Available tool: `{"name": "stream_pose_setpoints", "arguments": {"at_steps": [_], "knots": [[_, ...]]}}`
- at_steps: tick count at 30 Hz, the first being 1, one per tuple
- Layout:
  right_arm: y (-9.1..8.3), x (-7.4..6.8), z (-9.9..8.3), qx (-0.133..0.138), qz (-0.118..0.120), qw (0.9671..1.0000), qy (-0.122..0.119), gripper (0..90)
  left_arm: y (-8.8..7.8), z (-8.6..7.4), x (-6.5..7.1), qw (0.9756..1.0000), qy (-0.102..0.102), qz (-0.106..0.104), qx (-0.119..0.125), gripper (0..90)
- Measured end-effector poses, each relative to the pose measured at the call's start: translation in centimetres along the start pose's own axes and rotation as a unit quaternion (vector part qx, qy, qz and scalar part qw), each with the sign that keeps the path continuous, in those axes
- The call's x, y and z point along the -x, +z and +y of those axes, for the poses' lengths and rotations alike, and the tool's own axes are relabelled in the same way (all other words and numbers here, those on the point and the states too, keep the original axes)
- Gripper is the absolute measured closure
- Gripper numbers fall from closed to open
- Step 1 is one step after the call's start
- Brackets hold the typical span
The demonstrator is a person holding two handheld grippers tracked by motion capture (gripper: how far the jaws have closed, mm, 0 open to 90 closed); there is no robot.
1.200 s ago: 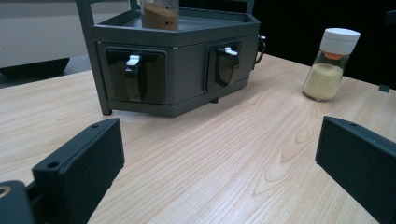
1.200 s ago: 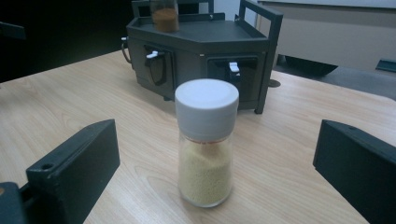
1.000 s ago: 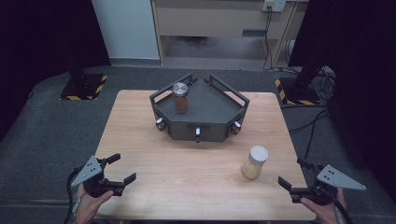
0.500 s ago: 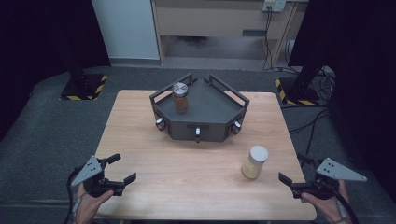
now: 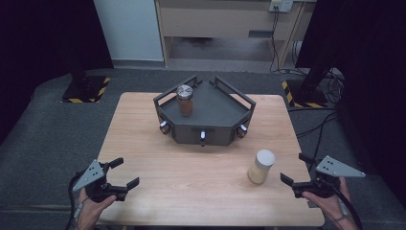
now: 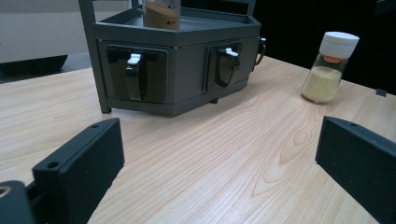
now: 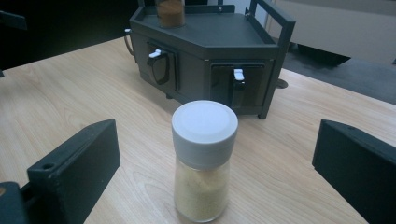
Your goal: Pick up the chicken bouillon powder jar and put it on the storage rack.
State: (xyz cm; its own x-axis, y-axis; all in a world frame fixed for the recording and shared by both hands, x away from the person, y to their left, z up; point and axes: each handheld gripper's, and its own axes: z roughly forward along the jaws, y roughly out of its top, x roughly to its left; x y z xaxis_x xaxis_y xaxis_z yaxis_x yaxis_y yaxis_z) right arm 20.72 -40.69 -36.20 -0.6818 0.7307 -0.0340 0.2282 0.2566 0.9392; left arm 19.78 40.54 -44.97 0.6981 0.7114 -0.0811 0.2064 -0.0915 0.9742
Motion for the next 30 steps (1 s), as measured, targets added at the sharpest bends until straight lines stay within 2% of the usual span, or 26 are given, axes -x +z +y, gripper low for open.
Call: {"name": "stream_pose_setpoints", "arguments": {"at_steps": [7, 14, 19, 30], "knots": [[1.6, 0.0, 0.3, -0.012, 0.007, 0.9999, -0.002, 1.7, 0.0, 0.0, 0.0, 1.0000, 0.000, 0.000, 0.000, 0.1], [3.7, 0.3, 0.8, -0.037, 0.013, 0.9992, 0.001, 2.2, 0.0, 0.0, 0.0, 1.0000, 0.001, -0.001, 0.000, 0.1], [4.7, 0.6, 0.6, -0.039, 0.015, 0.9990, 0.013, 2.7, -0.1, 0.0, 0.0, 1.0000, 0.001, -0.001, 0.001, 0.1], [7.1, 0.8, 0.5, -0.053, 0.026, 0.9983, 0.005, 6.8, -0.1, 0.0, 0.0, 1.0000, 0.001, 0.000, 0.001, 0.2]]}}
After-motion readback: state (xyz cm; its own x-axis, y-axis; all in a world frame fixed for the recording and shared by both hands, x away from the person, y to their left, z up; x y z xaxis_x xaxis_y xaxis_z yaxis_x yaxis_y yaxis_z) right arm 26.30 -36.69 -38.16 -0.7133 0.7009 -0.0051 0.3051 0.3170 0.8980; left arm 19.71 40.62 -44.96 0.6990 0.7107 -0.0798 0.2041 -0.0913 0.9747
